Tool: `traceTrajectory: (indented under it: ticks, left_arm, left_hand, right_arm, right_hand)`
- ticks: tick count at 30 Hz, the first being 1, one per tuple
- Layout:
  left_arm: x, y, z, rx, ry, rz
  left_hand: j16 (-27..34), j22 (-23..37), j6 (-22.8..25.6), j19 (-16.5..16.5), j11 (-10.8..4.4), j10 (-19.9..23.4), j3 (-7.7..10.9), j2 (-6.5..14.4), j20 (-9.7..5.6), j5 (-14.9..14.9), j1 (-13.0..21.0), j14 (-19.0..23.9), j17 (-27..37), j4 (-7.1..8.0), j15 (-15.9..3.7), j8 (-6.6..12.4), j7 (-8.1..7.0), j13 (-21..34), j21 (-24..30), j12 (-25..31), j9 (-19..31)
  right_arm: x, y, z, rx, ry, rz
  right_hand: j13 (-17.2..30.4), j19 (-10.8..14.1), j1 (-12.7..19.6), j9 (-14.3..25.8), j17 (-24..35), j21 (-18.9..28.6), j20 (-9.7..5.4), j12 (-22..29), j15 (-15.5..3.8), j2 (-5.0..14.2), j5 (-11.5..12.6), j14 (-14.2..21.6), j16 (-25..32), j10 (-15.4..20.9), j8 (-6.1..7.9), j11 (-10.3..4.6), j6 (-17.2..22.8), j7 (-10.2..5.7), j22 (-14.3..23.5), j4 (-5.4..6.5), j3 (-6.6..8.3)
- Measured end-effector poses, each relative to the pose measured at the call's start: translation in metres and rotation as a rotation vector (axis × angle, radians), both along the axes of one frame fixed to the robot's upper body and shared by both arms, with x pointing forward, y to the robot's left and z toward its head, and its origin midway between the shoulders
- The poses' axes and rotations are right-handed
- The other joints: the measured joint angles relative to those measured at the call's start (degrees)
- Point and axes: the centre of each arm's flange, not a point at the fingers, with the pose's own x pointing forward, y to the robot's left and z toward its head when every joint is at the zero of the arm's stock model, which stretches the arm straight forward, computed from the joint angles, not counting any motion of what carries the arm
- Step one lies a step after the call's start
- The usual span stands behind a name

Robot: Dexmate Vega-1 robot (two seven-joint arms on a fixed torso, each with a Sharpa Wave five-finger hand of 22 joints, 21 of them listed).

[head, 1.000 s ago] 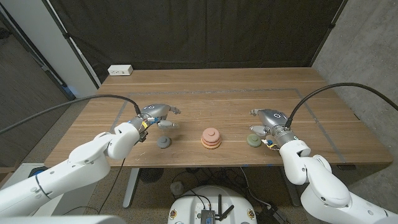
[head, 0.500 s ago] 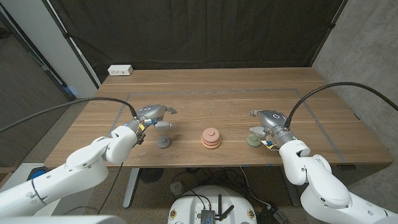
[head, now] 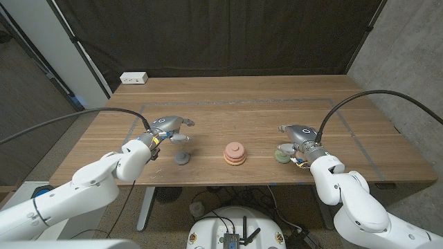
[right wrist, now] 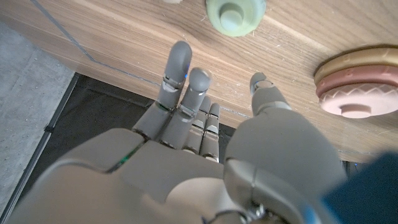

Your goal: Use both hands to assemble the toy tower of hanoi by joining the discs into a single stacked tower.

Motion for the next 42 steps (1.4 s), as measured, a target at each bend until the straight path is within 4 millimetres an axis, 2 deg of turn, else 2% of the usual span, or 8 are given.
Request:
traceTrajectory:
  ticks: [14, 26, 29, 35, 42]
  left_arm:
    - [0.002, 0.004, 0.007, 0.002, -0.003, 0.004]
    - [0.003, 0.005, 0.009, 0.0, 0.002, 0.001]
    - [0.003, 0.006, 0.01, 0.0, 0.003, 0.0]
    - [0.004, 0.007, 0.013, 0.003, 0.002, 0.002]
    - [0.004, 0.006, 0.013, 0.005, 0.01, 0.003]
  left_hand:
    - [0.0, 0.0, 0.49, 0.0, 0.12, 0.49, 0.24, 0.23, 0.0, 0.39, -0.23, 0.0, -0.01, 0.24, 0.0, 0.0, -0.09, 0.27, 0.0, 0.0, -0.01]
    - [0.0, 0.0, 0.49, 0.0, -0.19, 0.8, 0.49, 0.45, 0.0, 0.39, -0.45, 0.0, 0.1, -0.01, 0.0, 0.0, -0.1, 0.28, 0.0, 0.0, -0.01]
    - [0.0, 0.0, 0.49, 0.0, -0.19, 0.8, 0.49, 0.45, 0.0, 0.61, -0.45, 0.0, 0.27, -0.01, 0.0, 0.0, -0.1, 0.28, 0.0, 0.0, -0.01]
    - [0.0, 0.0, 0.49, 0.0, -0.19, 0.79, 0.48, 0.45, 0.0, 0.61, -0.45, 0.0, 0.19, -0.01, 0.0, -0.44, -0.1, 0.27, 0.0, -0.28, -0.01]
    - [0.0, 0.0, 0.49, 0.0, -0.19, 0.79, 0.79, 0.45, 0.0, 0.61, -0.45, 0.0, 0.23, -0.32, 0.0, -0.44, -0.1, 0.27, 0.0, -0.28, -0.01]
  right_arm:
    - [0.0, 0.0, -0.002, -0.033, 0.075, -0.038]
    - [0.002, 0.001, -0.005, -0.042, 0.116, -0.062]
    - [0.003, 0.001, -0.007, -0.04, 0.123, -0.066]
    - [0.006, 0.001, -0.01, -0.047, 0.146, -0.082]
    - [0.01, 0.001, -0.014, -0.047, 0.165, -0.094]
  right_hand:
    - [-0.8, -0.38, -0.59, -0.54, -1.27, -0.46, 0.39, 0.0, 0.31, -0.59, -0.45, -0.92, -0.98, -0.99, 0.0, 1.27, -1.62, 1.04, 0.0, 0.1, -0.84]
    - [-1.52, -0.38, -1.04, -0.8, -1.74, -0.6, 0.39, 0.0, 0.3, -1.04, -0.93, -0.92, -0.98, -1.19, 0.01, 1.47, -2.44, 1.44, 0.0, 0.1, -1.32]
    - [-1.6, -0.38, -1.03, -1.02, -1.82, -0.68, 0.39, 0.09, 0.31, -1.04, -0.95, -0.92, -0.98, -1.19, -0.45, 1.47, -3.06, 1.66, 0.0, -0.14, -1.55]
    - [-1.88, -0.38, -1.34, -1.07, -1.82, -0.87, 0.39, 0.23, 0.3, -1.34, -0.95, -0.92, -0.98, -1.57, -0.45, 1.35, -4.0, 1.38, 0.01, -0.15, -1.55]
    - [-2.12, -0.37, -1.34, -1.34, -2.51, -0.89, 0.39, 0.23, 0.51, -1.34, -1.39, -1.53, -1.28, -2.14, -0.45, 1.95, -5.1, 1.65, 0.01, -0.14, -2.03]
